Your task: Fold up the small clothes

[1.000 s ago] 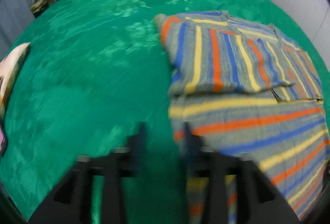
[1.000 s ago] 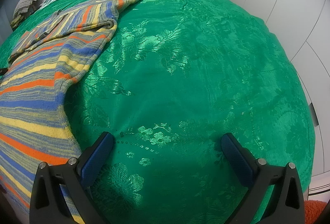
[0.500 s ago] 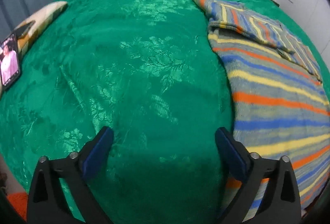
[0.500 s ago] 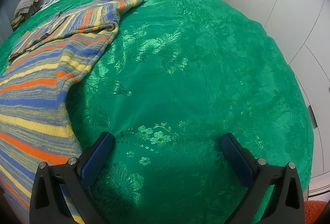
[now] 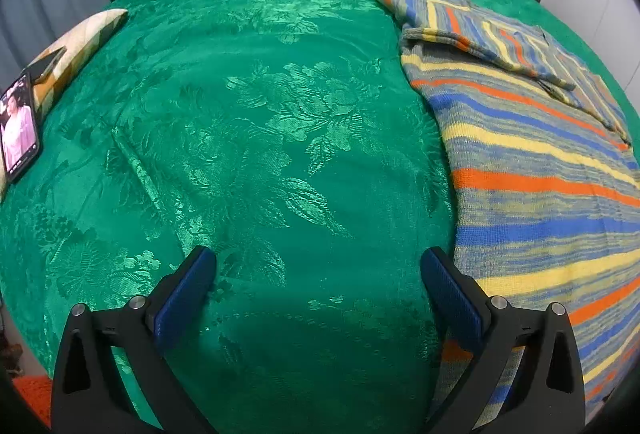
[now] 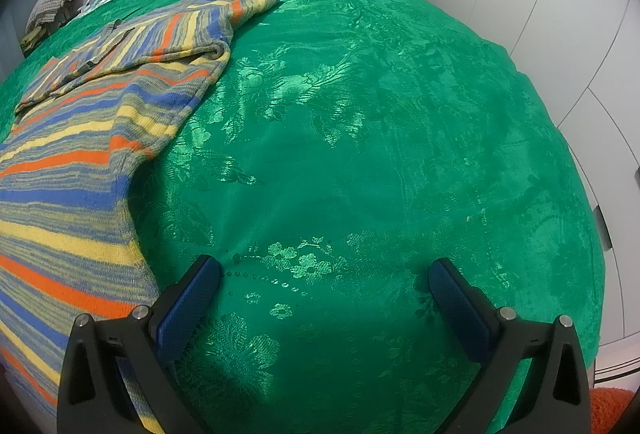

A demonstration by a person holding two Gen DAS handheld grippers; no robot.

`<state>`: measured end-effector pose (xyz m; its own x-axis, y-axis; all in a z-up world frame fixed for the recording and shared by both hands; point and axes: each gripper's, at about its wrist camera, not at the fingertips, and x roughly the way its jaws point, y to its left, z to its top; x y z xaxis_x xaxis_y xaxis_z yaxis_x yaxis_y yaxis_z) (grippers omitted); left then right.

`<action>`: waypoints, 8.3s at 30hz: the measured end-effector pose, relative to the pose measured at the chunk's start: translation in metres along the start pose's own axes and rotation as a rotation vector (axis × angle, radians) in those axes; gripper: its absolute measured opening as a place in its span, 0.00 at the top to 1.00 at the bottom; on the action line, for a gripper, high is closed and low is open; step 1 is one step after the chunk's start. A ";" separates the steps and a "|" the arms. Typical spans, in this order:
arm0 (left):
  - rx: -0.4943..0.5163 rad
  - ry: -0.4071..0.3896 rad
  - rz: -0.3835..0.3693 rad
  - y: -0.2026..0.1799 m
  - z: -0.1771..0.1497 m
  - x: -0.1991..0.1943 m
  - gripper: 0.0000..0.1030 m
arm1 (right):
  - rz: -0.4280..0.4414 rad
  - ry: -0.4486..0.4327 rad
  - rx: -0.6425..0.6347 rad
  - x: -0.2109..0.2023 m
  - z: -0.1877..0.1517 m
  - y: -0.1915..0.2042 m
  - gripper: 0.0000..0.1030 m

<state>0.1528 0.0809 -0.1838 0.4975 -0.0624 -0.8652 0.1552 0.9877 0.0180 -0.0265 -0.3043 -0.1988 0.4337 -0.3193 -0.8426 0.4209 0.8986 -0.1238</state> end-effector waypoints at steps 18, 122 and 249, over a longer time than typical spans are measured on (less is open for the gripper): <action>0.002 -0.003 0.005 -0.001 -0.002 0.000 0.00 | -0.001 0.000 -0.001 0.000 0.000 0.000 0.00; -0.015 -0.087 -0.033 0.008 0.119 0.040 0.03 | -0.068 -0.103 0.088 0.105 0.158 -0.007 0.00; -0.098 -0.060 0.032 0.007 0.107 0.053 0.00 | -0.063 -0.058 0.092 0.086 0.163 -0.013 0.00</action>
<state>0.2718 0.0693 -0.1760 0.5517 -0.0365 -0.8333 0.0556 0.9984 -0.0070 0.1349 -0.3920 -0.1841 0.4483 -0.3936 -0.8026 0.5189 0.8457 -0.1250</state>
